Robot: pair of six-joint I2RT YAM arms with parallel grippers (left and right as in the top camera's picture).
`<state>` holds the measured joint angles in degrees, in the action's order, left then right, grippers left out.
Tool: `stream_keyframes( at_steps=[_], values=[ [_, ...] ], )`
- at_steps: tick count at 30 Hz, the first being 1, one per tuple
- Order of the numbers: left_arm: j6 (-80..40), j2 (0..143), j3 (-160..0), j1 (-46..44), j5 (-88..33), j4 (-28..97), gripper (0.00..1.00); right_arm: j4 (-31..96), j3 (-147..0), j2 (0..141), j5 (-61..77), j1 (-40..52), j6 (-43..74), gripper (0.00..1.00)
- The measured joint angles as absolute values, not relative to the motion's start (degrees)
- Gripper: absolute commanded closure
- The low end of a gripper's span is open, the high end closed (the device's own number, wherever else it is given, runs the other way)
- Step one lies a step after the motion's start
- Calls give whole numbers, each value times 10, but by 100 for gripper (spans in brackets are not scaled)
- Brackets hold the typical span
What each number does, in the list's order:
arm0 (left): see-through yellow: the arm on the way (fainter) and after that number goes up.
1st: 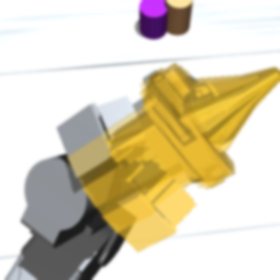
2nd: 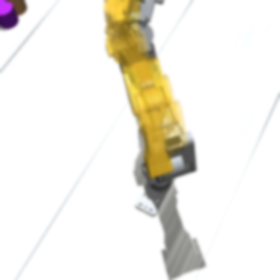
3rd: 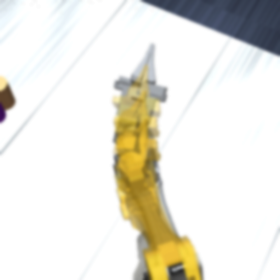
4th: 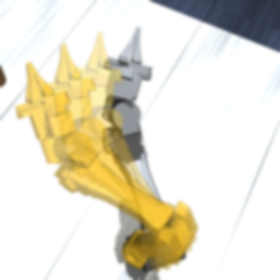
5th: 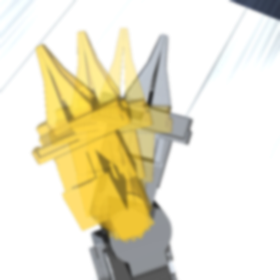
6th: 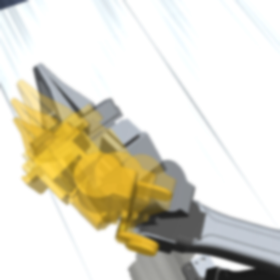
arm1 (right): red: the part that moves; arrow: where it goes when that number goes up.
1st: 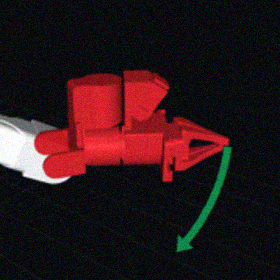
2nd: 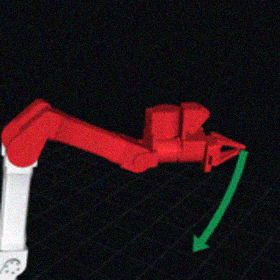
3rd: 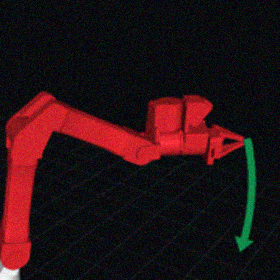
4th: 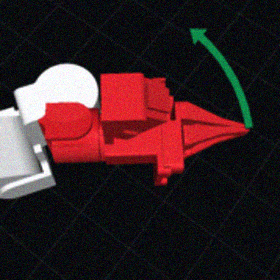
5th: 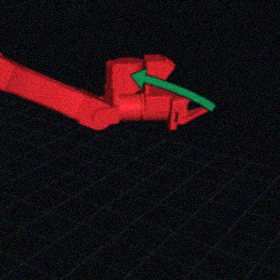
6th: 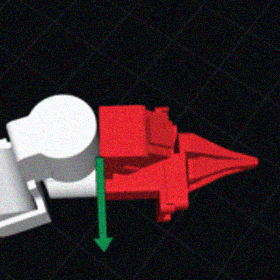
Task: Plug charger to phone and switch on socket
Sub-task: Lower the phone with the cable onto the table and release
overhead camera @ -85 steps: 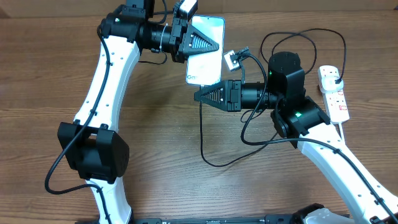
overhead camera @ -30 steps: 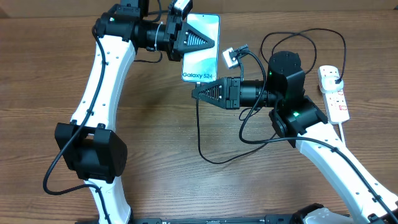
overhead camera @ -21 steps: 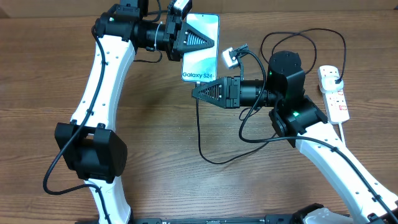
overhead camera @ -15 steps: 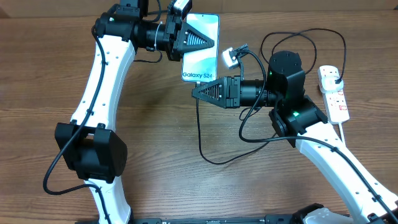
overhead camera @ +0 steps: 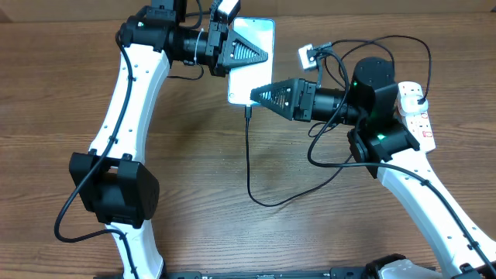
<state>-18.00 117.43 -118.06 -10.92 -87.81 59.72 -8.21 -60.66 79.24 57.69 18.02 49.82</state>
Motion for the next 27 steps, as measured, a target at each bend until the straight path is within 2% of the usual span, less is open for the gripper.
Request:
stream_keyframes(
  at_steps=[4, 10, 13, 17, 26, 27],
  values=[
    [-171, 1174, -1181, -125, -876, 602, 96, -101, -607, 792, 590, 173, 482, 1],
    [-163, 1174, -1181, -154, -866, 615, 96, -53, -607, 792, 598, 169, 465, 36],
    [-163, 1174, -1181, -165, -850, 617, 96, -44, -608, 792, 597, 169, 452, 58],
    [-163, 1174, -1181, -169, -846, 617, 96, -38, -608, 792, 597, 166, 447, 68],
    [-163, 1174, -1181, -169, -831, 616, 96, -3, -608, 792, 593, 154, 432, 75],
    [-163, 1174, -1181, -169, -827, 616, 96, 2, -608, 792, 592, 154, 430, 79]
  ],
)
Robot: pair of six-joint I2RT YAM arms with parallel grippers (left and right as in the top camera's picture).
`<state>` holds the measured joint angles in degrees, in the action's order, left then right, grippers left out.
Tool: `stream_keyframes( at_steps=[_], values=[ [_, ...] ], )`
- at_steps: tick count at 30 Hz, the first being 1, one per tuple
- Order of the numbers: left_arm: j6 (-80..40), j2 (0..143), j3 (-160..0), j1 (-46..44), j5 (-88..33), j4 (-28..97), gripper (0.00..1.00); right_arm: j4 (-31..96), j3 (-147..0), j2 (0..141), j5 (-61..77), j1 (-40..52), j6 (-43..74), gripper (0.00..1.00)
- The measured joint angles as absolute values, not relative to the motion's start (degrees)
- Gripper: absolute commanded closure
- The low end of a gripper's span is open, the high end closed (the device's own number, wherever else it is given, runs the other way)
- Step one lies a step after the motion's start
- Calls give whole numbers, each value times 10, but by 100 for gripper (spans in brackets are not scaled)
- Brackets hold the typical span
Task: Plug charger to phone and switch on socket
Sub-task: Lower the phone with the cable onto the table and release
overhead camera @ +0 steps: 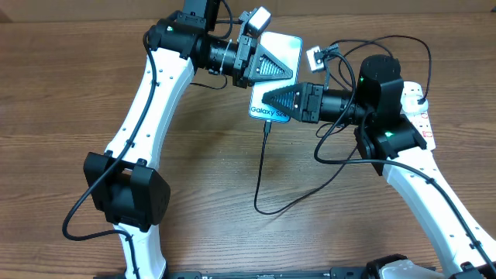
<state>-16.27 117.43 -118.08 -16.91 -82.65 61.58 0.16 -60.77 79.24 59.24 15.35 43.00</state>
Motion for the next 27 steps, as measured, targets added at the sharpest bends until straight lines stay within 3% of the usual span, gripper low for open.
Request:
stream_keyframes(
  at_steps=[3, 5, 7, 9, 10, 12, 17, 27],
  values=[
    [-156, 1174, -1181, -169, -827, 609, 96, 11, -608, 792, 592, 152, 434, 96],
    [-135, 1174, -1181, -169, -845, 599, 88, 11, -608, 792, 601, 148, 450, 96],
    [-126, 1174, -1181, -171, -856, 596, 71, 7, -608, 792, 606, 147, 453, 96],
    [-137, 1174, -1181, -172, -836, 597, 48, 10, -608, 792, 602, 148, 443, 96],
    [-139, 1174, -1181, -171, -824, 593, 29, 12, -608, 793, 599, 148, 439, 96],
    [-146, 1174, -1181, -170, -807, 587, 11, 13, -608, 793, 596, 148, 435, 96],
    [-158, 1174, -1181, -160, -726, 585, 3, 42, -608, 793, 594, 148, 426, 96],
    [-166, 1174, -1181, -77, -587, 619, 0, 246, -608, 805, 493, 155, 359, 96]
  ],
)
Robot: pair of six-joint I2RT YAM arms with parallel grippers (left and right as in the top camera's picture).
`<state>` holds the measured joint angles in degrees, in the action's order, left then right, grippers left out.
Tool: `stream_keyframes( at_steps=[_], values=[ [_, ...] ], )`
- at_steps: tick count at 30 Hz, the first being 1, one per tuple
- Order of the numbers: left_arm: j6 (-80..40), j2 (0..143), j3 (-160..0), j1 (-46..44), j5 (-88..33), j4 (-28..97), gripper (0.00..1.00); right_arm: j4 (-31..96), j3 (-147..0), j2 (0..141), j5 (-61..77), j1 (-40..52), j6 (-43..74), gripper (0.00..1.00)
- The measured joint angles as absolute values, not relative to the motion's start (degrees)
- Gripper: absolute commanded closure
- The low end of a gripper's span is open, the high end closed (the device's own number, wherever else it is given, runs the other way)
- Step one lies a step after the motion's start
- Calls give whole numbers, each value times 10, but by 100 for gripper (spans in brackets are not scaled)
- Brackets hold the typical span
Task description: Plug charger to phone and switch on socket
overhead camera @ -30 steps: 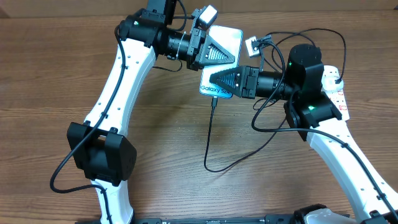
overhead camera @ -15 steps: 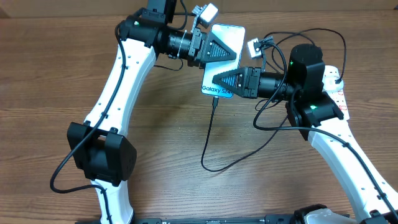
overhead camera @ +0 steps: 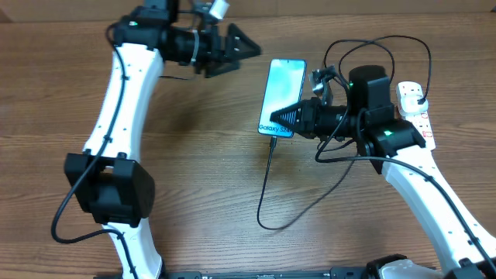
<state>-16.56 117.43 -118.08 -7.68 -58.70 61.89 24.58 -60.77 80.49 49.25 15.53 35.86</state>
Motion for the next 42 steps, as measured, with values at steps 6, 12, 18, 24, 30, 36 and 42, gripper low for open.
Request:
stream_keyframes(
  at_steps=[6, 12, 18, 24, 30, 36, 42],
  values=[
    [-166, 1174, -1181, -59, -438, 698, 0, 282, -608, 880, 426, 176, 317, 96],
    [-166, 1174, -1181, -66, -311, 750, 0, 272, -608, 985, 405, 195, 300, 96],
    [-166, 1174, -1181, -78, -243, 764, 0, 230, -608, 1061, 397, 213, 297, 96],
    [-165, 1174, -1181, -87, -202, 764, 0, 218, -608, 1071, 356, 221, 302, 96],
    [-166, 1174, -1181, -89, -185, 764, 0, 226, -608, 1071, 323, 221, 310, 96],
    [-165, 1174, -1181, -89, -182, 764, 0, 227, -608, 1071, 314, 221, 313, 96],
    [-166, 1174, -1181, -89, -182, 764, 0, 227, -608, 1071, 302, 221, 313, 96]
  ],
)
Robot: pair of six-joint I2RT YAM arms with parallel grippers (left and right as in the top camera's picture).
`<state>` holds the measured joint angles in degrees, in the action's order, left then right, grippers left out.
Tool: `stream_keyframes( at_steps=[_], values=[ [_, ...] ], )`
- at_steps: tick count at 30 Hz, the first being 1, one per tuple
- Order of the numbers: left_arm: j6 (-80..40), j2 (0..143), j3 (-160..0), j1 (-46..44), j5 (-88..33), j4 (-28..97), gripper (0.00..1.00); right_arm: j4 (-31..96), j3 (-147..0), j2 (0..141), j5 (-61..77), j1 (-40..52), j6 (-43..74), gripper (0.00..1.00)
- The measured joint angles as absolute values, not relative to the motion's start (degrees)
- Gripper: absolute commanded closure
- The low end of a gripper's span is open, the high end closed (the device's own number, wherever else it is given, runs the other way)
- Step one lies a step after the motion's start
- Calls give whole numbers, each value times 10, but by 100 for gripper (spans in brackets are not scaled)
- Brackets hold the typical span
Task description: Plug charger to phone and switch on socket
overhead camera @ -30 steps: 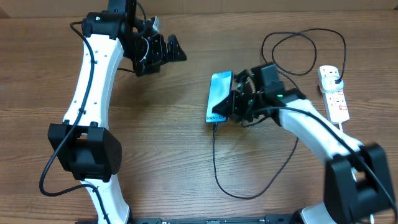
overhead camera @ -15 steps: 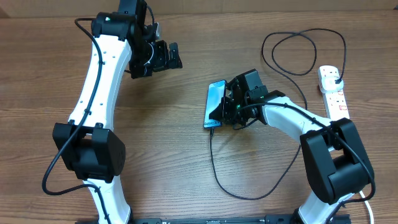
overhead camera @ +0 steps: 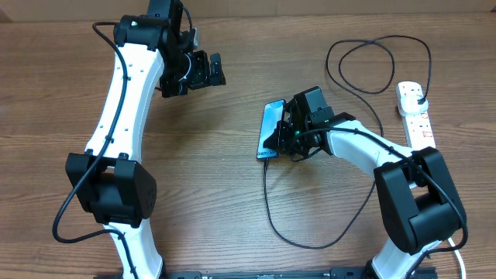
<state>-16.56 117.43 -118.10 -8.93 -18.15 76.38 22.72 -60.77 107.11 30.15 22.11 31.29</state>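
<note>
The phone shows as a narrow blue strip, tipped up on its long edge near the table's middle. My right gripper is shut on its right side, the wrist bent in low over it. The black charger cable is plugged into the phone's lower end and trails toward the front edge. The white socket strip lies at the far right with a plug in its top outlet. My left gripper hangs at the back left, well away from the phone, its fingers apart and empty.
A loop of black cable lies at the back right, between the phone and the socket strip. More cable curves along the front toward my right arm's base. The wooden table carries nothing else.
The phone lay flat in my right gripper; now it is tipped on edge and lower on the table. My right arm has folded in over it. My left gripper has drawn back left.
Both grippers first held the phone at the back centre, with the cable plugged in. Then they held it further right. Later my left gripper had let go and stood apart. Now my right gripper alone holds the tilted phone.
</note>
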Motion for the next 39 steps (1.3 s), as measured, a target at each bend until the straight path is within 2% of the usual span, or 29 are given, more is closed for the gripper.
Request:
stream_keyframes(
  at_steps=[16, 25, 27, 35, 39],
  values=[
    [-166, 1174, -1181, -89, -182, 764, 0, 220, -599, 1071, 292, 221, 313, 95],
    [-166, 1174, -1181, -89, -182, 764, 0, 216, -599, 1072, 291, 221, 314, 76],
    [-166, 1174, -1181, -89, -182, 764, 0, 216, -599, 1072, 290, 221, 313, 75],
    [-165, 1174, -1181, -89, -182, 764, 0, 219, -599, 1072, 276, 221, 316, 60],
    [-166, 1174, -1181, -89, -182, 764, 0, 223, -599, 1072, 268, 216, 319, 56]
  ],
)
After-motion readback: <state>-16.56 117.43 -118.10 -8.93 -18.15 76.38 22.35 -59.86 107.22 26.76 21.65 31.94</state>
